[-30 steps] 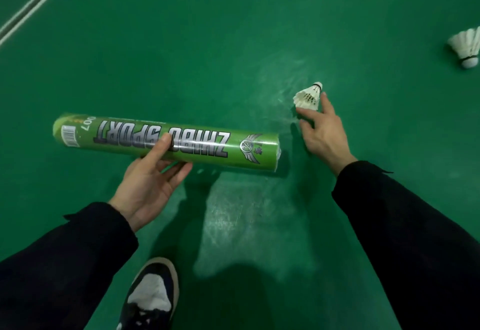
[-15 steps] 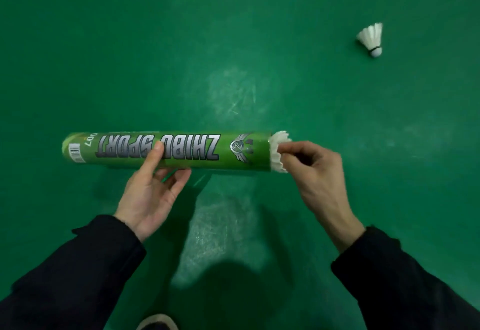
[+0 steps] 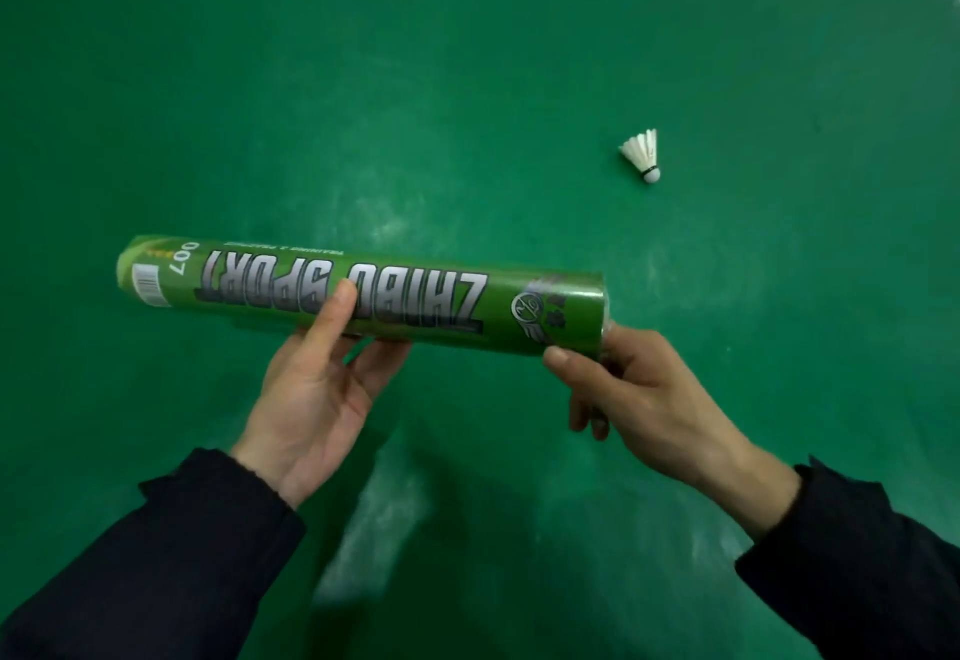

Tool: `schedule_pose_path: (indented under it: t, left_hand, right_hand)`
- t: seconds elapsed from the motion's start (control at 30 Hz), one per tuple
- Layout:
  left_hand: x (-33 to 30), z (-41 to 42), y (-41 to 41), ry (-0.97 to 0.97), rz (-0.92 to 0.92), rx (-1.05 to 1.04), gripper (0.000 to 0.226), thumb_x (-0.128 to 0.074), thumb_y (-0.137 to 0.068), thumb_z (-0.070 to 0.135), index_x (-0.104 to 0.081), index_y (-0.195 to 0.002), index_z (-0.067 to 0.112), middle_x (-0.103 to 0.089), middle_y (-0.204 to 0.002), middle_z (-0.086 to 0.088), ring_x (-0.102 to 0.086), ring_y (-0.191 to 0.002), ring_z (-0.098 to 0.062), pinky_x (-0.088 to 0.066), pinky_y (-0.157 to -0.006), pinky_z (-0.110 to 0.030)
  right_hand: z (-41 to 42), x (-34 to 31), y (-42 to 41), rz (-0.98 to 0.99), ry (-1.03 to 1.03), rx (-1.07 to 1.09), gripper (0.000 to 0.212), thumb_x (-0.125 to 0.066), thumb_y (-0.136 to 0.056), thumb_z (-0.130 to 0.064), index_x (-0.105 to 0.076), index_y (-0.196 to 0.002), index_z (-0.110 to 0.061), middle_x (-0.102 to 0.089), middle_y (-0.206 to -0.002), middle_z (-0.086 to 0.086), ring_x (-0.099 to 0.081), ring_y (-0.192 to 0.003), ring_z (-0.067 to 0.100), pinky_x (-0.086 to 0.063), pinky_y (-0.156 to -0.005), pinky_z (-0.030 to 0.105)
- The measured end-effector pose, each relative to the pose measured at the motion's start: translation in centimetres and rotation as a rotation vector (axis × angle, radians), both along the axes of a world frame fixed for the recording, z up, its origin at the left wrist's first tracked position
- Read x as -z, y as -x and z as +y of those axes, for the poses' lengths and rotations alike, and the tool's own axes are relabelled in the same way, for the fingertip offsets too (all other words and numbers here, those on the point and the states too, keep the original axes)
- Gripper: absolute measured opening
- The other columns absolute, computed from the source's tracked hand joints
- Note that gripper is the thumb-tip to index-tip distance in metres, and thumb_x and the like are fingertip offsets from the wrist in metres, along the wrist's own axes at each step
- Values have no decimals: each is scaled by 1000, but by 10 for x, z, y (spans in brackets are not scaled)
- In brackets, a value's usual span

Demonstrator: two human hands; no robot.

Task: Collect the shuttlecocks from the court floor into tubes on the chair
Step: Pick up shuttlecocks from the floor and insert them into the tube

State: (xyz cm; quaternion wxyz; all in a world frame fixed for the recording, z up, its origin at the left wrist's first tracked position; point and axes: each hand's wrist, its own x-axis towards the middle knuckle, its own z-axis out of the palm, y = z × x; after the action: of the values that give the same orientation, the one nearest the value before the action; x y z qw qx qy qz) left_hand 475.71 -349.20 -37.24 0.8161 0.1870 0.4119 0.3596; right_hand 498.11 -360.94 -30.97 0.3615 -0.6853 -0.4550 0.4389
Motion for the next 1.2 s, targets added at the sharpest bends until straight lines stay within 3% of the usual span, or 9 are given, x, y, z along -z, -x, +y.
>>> schedule_pose_path:
  t: [0.1,0.23,0.6,0.73,0.87,1.0,1.07,1.13,1.2]
  left_hand:
    - [-20,19,-23,8,6,41,31,-67,-90,35,-65,-114,15,-74,-105,-7,-73,-94,-18,-63,-82,-30]
    - [-30,39,-69,-1,10,28,32,-66,-91,33,-64,-117,14,-75,-107,-9,-75,-94,-18,-63,-81,-31]
    - [0,74,-196,11,152,-161,51,-66,-91,33,-61,-132,3,-71,-128,-19,-72,-112,-25,-62,-87,-36]
    - [-12,100,-232,2,185,-204,32,-67,-90,33,-69,-109,7,-74,-121,-21,-76,-104,-23,-64,-78,-33]
    - [-28,113,-248,-10,291,-207,41,-67,-90,33,-69,-118,4,-76,-119,-17,-72,-112,-23,-63,-82,-34]
    - [-16,108,-253,-9,310,-164,53,-65,-94,29,-57,-138,-1,-74,-123,-16,-72,-114,-24,-62,-85,-36]
    - [-4,103,-254,7,281,-191,49,-65,-95,29,-59,-135,2,-74,-124,-16,-73,-113,-23,-62,-85,-36]
    - [3,101,-254,18,269,-213,41,-65,-94,33,-65,-127,8,-75,-122,-11,-75,-107,-18,-63,-82,-32]
    - [3,96,-253,71,253,-249,36,-66,-90,38,-68,-119,16,-77,-113,-6,-76,-97,-13,-64,-78,-29]
  right_hand:
    - [9,-28,-27,206,80,-15,11,-64,-97,-16,-68,-87,-21,-61,-64,-7,-65,-50,15,-47,-40,27]
    - [26,-23,-74,178,-73,171,11,-72,-87,-3,-73,-93,-13,-64,-67,-4,-60,-51,12,-44,-38,25]
    - [97,55,-216,328,-89,-28,20,-63,-92,-36,-77,-102,-26,-51,-51,-1,-54,-43,14,-47,-53,32]
    - [120,54,-269,340,-269,145,23,-62,-94,-36,-78,-102,-20,-71,-68,7,-58,-49,12,-48,-51,23]
    - [156,87,-334,-7,-152,424,12,-60,-101,-28,-71,-103,-31,-73,-96,-4,-65,-66,12,-57,-65,36]
    - [198,131,-374,-500,-112,201,44,-61,-95,-27,-56,-139,-33,-56,-146,-6,-65,-102,17,-51,-94,36]
    - [223,150,-390,-717,-26,2,61,-59,-95,-29,-40,-152,-34,-37,-162,-6,-64,-116,21,-53,-93,39]
    - [233,164,-402,-865,124,-124,66,-60,-92,-26,-36,-154,-27,-47,-150,7,-62,-117,32,-54,-87,42]
    - [215,171,-405,-841,206,-84,47,-62,-89,-23,-56,-135,-16,-62,-120,14,-64,-102,38,-52,-80,42]
